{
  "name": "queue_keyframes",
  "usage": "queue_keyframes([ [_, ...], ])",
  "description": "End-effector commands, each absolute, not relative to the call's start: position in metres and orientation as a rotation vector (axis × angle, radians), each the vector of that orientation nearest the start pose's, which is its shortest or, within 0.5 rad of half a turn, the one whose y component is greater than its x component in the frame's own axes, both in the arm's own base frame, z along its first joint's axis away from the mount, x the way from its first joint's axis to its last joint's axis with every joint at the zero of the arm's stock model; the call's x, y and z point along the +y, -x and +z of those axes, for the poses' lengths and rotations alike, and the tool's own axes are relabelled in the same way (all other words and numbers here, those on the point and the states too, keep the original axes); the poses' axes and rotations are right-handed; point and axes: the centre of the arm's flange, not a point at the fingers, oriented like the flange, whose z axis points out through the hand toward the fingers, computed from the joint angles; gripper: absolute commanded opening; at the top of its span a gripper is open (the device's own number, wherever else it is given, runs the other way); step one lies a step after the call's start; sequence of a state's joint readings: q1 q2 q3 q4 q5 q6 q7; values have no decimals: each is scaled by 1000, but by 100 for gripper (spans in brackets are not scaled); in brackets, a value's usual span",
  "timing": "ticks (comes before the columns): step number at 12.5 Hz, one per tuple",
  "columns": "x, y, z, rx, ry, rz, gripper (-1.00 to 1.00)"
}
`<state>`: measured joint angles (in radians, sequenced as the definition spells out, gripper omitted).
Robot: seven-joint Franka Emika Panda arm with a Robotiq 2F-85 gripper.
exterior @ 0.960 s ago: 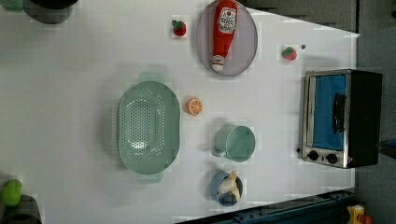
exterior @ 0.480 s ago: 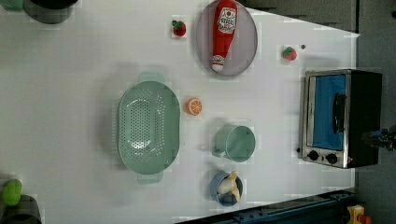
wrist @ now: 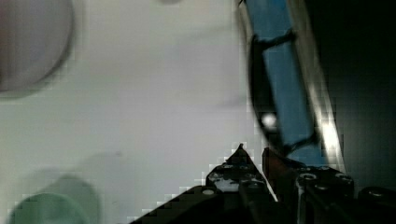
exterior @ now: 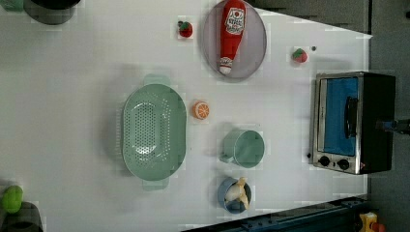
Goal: Flap open oven.
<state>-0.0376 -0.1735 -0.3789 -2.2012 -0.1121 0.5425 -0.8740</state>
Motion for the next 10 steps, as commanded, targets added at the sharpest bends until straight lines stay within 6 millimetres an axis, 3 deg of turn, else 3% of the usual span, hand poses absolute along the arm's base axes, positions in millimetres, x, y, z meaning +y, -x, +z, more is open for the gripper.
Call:
queue_keyframes([
  [1, -239, -463, 435, 134, 3237, -150, -65],
  [7, -256, -465, 354, 115, 3309, -131, -65],
  [10, -258, -464, 329, 109, 3329, -170, -65],
])
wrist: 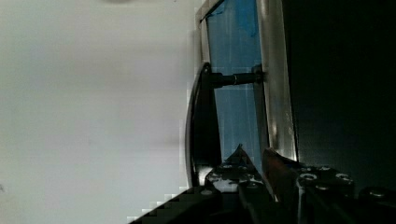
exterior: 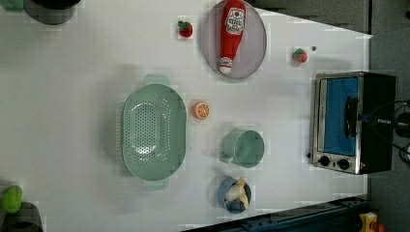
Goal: Flap open oven.
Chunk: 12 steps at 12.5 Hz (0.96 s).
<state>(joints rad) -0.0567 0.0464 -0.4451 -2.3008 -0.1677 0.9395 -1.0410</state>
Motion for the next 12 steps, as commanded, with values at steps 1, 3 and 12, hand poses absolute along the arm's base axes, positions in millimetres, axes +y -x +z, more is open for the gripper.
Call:
queue_keyframes([
  [1, -257, -463, 321, 106, 3328, -147, -65],
  [3, -250, -467, 316, 85, 3327, -134, -65],
  [12, -179, -481, 296, 40, 3420, -51, -65],
])
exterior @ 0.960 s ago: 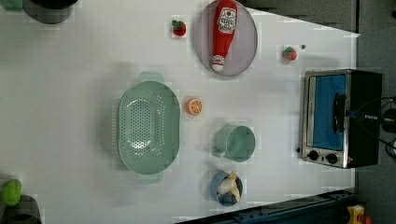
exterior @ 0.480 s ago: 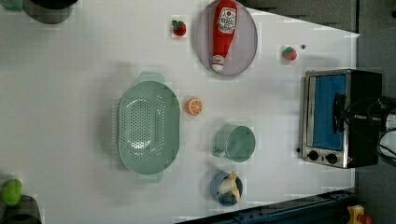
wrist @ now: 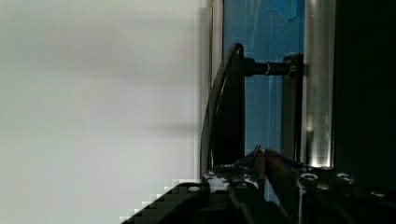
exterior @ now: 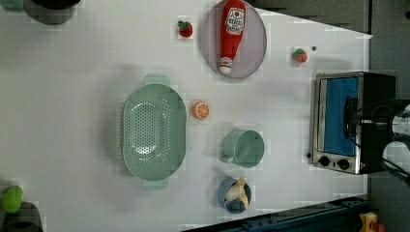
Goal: Flap open oven.
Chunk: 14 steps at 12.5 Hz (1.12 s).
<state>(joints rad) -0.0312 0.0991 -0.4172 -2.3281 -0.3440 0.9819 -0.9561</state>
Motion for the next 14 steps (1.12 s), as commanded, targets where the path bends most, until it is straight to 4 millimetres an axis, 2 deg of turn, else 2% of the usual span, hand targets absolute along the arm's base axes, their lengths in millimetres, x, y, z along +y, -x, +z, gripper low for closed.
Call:
queue_keyframes([
  [1, -167, -483, 291, 41, 3435, -33, -65],
  [5, -126, -488, 265, -47, 3519, 33, -65],
  [9, -79, -491, 217, 2, 3591, 74, -65],
  [12, -49, -493, 180, -29, 3692, 96, -65],
  [14, -34, -495, 158, 17, 3746, 109, -65],
])
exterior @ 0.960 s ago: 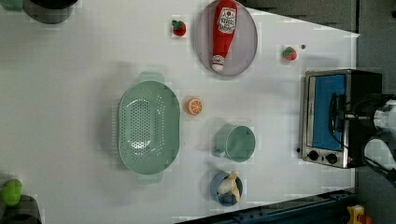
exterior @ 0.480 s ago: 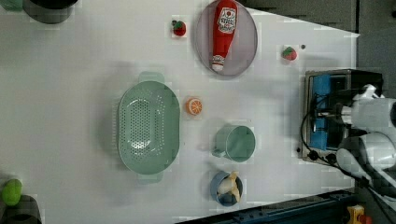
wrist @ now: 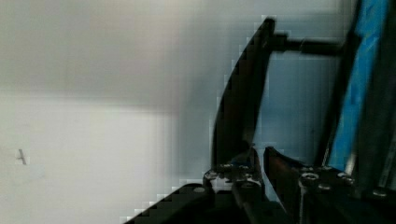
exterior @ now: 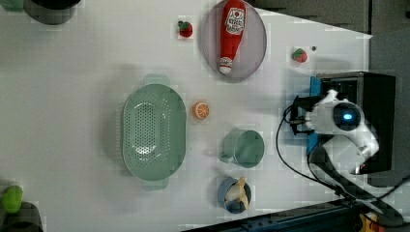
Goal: Flap open oven.
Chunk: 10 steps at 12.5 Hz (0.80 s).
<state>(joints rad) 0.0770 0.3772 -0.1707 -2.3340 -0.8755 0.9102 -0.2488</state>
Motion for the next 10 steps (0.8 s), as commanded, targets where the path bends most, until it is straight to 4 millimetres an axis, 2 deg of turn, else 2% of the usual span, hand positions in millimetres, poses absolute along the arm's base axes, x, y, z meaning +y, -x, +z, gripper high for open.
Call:
queue_keyframes([
  [1, -28, -496, 147, -44, -2529, -73, -65],
  [3, -20, -499, 134, -43, -2532, -68, -65],
  [4, -17, -501, 135, -39, -2533, -60, -65],
  [6, -18, -513, 154, -82, -2545, -9, -65],
  [7, -18, -524, 174, -181, -2579, 42, -65],
  [8, -19, -534, 200, -361, -2625, 81, -65],
  [10, -25, -549, 265, -728, -2707, 158, -65],
])
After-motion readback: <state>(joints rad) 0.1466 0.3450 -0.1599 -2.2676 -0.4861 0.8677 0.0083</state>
